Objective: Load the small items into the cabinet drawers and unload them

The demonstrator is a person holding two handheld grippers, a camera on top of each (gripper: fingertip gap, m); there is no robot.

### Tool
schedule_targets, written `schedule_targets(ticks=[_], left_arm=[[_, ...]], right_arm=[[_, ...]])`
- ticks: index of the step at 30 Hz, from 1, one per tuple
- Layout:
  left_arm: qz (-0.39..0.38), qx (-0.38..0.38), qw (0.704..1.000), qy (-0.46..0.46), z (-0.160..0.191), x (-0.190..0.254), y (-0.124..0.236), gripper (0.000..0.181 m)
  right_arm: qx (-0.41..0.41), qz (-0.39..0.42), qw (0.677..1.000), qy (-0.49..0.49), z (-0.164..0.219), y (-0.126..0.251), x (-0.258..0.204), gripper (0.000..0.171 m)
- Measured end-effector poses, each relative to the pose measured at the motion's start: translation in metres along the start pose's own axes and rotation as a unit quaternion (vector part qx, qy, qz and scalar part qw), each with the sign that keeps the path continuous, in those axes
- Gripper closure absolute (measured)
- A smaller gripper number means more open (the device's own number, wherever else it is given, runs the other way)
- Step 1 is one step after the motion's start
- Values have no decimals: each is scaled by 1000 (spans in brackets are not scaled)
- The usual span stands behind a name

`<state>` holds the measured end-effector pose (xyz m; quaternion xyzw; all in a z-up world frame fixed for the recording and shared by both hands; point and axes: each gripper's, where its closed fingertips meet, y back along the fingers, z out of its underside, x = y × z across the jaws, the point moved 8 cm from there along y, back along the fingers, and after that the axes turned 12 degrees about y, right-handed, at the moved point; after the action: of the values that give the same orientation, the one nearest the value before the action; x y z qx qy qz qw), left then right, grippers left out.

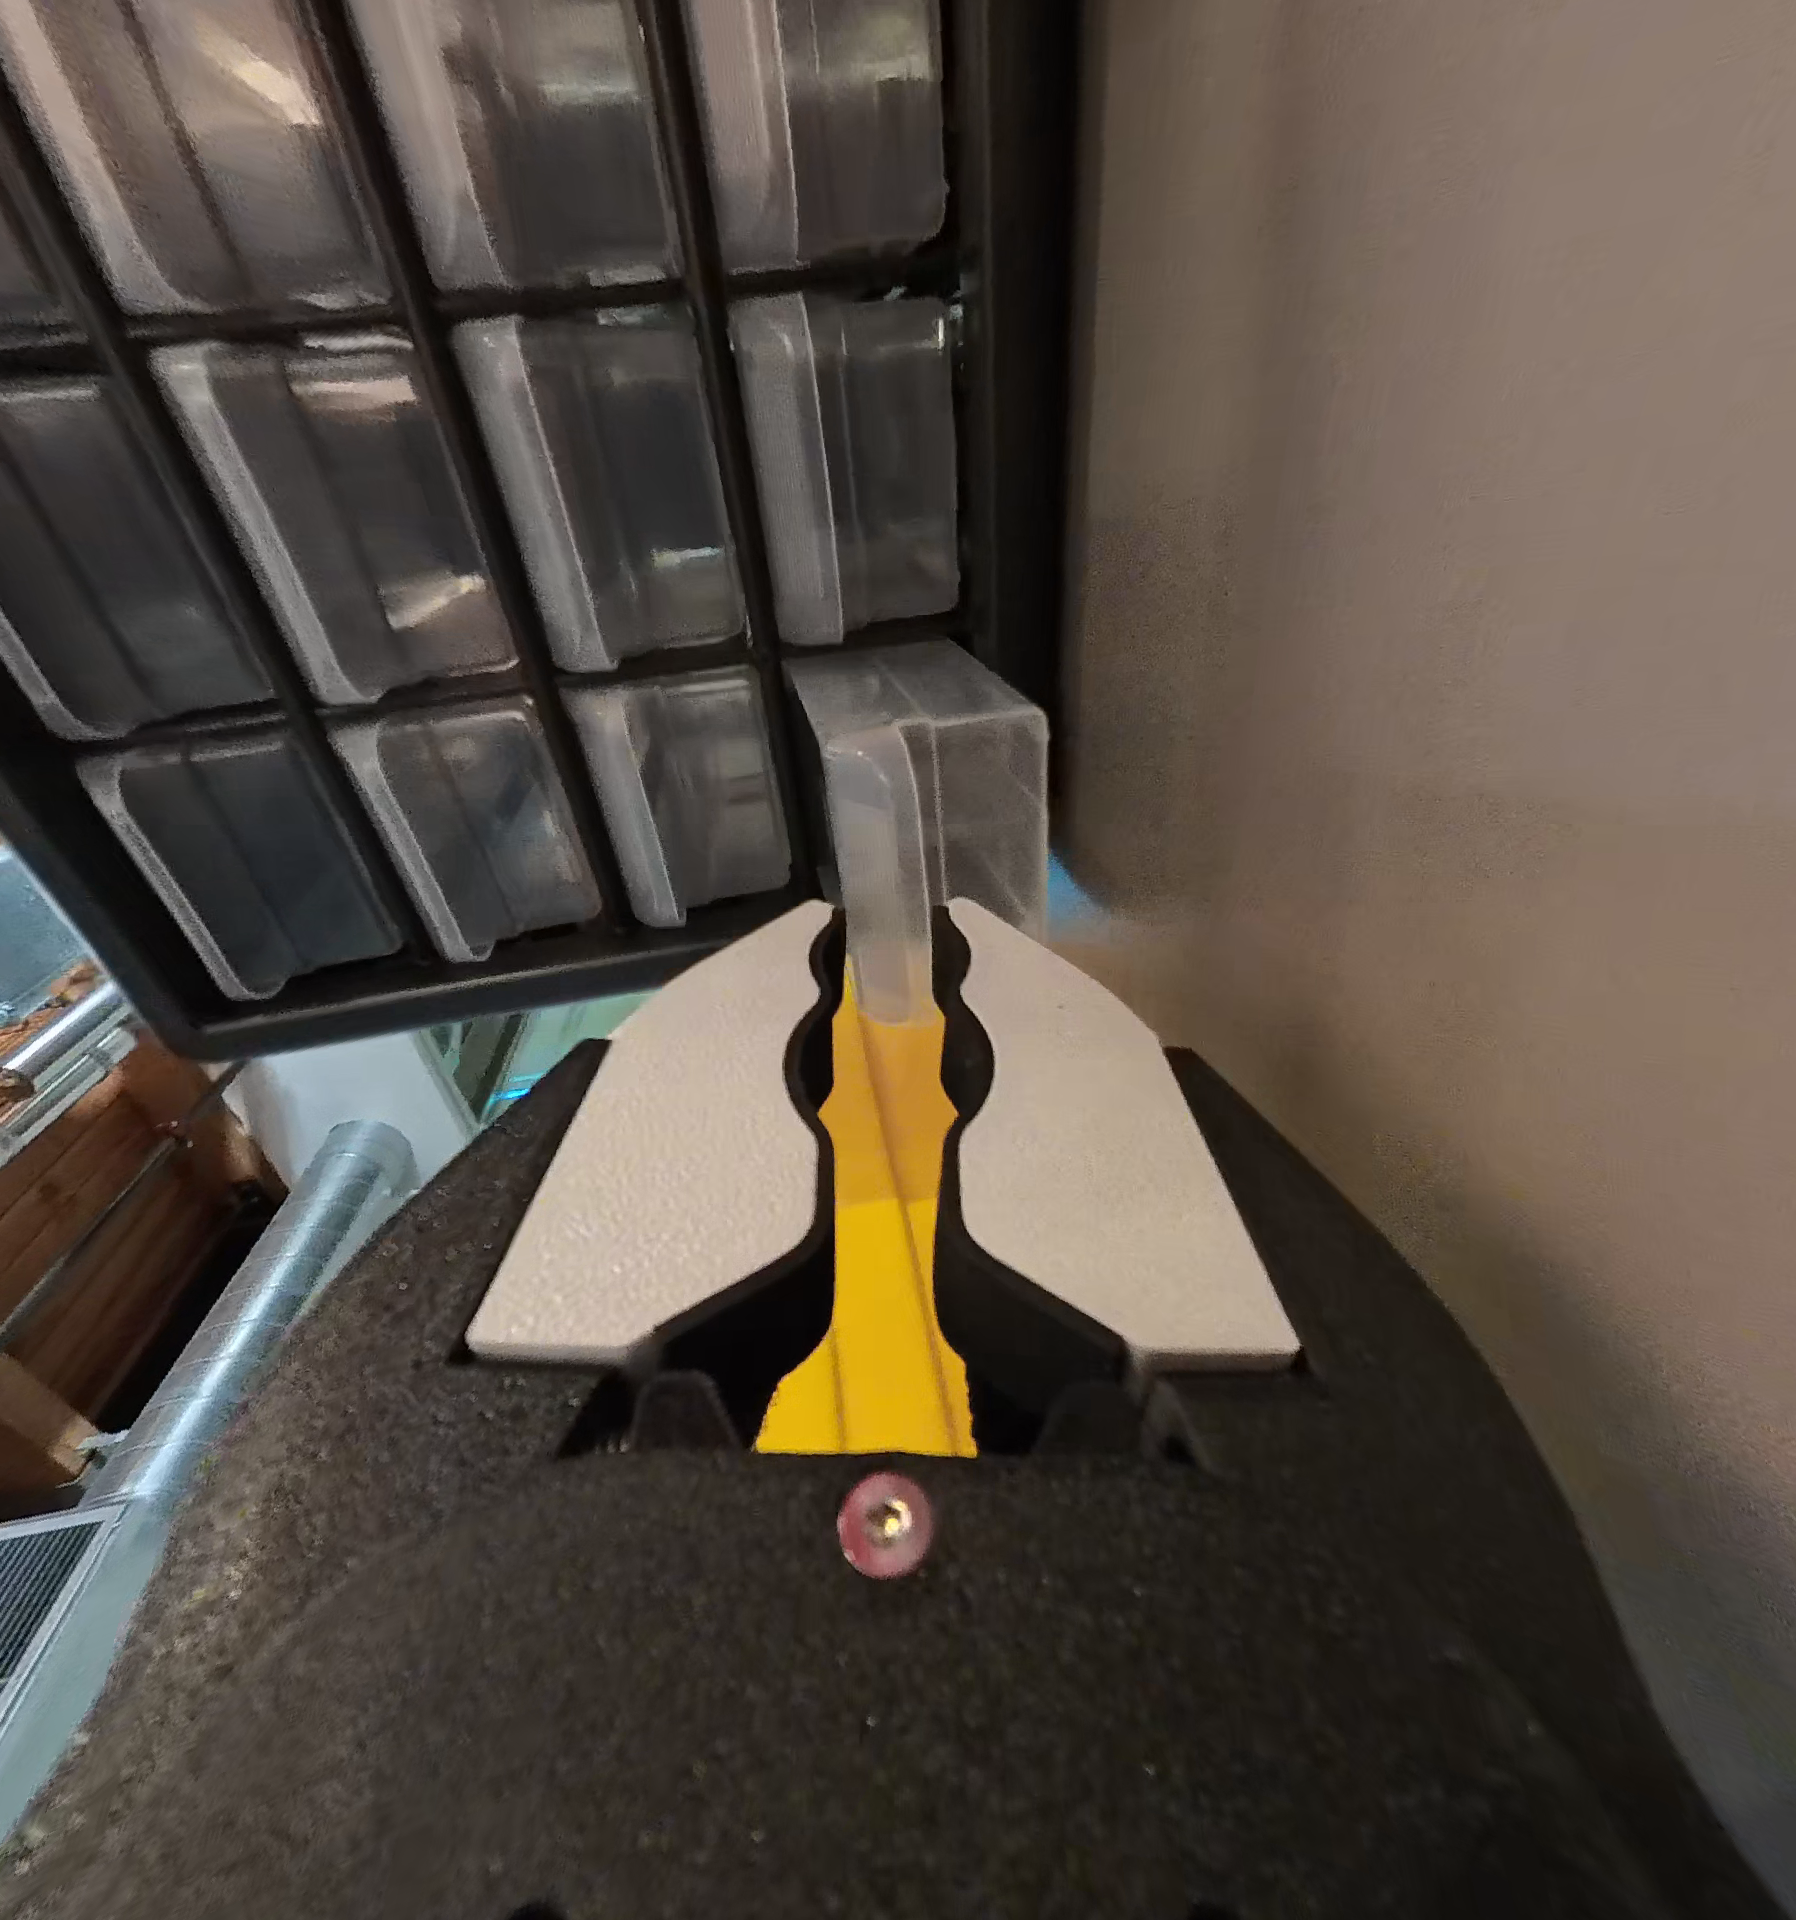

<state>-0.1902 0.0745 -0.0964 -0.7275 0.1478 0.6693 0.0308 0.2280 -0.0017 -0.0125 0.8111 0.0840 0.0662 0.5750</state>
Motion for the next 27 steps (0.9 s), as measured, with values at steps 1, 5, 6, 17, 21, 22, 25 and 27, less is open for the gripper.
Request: schedule_targets(ticks=[1,5,6,17,21,22,25,27], left_arm=[[-4,-4,1000,-3,0,0,-4,166],[-14,-18,1000,-8,-1,-2,-20,166],[-14,-19,1000,-6,-1,-3,-23,166],[-27,-32,999,-2,-5,-5,-48,165],[-19,-30,999,7,-5,-5,-48,163],[-16,-29,999,11,-5,-5,-48,162],[-7,-28,999,29,-5,-5,-45,154],[-4,-15,998,53,-6,-7,-37,150]], right_arm=[[-5,-19,1000,-11,2,-9,4,159],[-44,-76,994,-66,15,-37,16,159],[-49,-87,992,-76,18,-40,16,159],[-119,-119,985,-47,29,-56,0,159],[-121,-102,984,-78,33,-52,4,155],[-124,-103,983,-83,35,-50,3,154],[-105,-98,985,-92,36,-37,1,155],[-42,-97,990,-96,32,-17,0,155]])
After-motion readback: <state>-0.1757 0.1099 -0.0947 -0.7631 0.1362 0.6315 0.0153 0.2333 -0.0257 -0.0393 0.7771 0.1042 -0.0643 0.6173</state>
